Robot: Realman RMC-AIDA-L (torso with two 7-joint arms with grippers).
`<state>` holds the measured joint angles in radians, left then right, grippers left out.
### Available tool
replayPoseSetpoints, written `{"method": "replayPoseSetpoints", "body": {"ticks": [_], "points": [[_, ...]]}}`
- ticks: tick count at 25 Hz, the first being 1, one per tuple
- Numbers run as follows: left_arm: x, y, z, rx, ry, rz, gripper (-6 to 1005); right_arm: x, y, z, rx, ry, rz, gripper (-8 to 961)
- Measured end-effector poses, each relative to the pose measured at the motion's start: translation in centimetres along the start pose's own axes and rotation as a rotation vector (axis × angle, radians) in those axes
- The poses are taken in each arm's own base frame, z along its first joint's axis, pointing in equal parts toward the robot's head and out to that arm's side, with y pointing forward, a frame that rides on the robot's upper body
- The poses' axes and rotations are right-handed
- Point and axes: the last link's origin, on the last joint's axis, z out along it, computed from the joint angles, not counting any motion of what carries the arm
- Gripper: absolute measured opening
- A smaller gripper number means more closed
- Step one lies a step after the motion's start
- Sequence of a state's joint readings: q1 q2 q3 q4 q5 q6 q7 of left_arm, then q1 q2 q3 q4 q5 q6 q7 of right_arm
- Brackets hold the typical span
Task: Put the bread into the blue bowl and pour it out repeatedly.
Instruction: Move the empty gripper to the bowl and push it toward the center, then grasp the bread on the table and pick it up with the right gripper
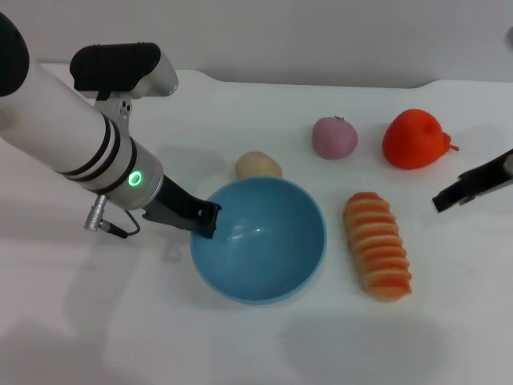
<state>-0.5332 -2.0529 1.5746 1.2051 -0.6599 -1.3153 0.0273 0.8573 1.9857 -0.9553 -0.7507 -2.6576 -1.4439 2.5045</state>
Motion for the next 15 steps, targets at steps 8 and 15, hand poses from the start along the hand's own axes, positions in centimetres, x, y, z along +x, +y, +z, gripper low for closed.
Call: {"method": "replayPoseSetpoints", "body": {"ticks": [8,15], "points": [[0.7,0.2,-0.7,-0.005,0.034,0.017,11,-1.2,3.7,3.5,0.030,0.048,-0.091,444],[0.9,0.4,-0.9,-0.015,0.041,0.018,12,-1.2,4.3,4.3,-0.048,0.000,-0.040,444]]}}
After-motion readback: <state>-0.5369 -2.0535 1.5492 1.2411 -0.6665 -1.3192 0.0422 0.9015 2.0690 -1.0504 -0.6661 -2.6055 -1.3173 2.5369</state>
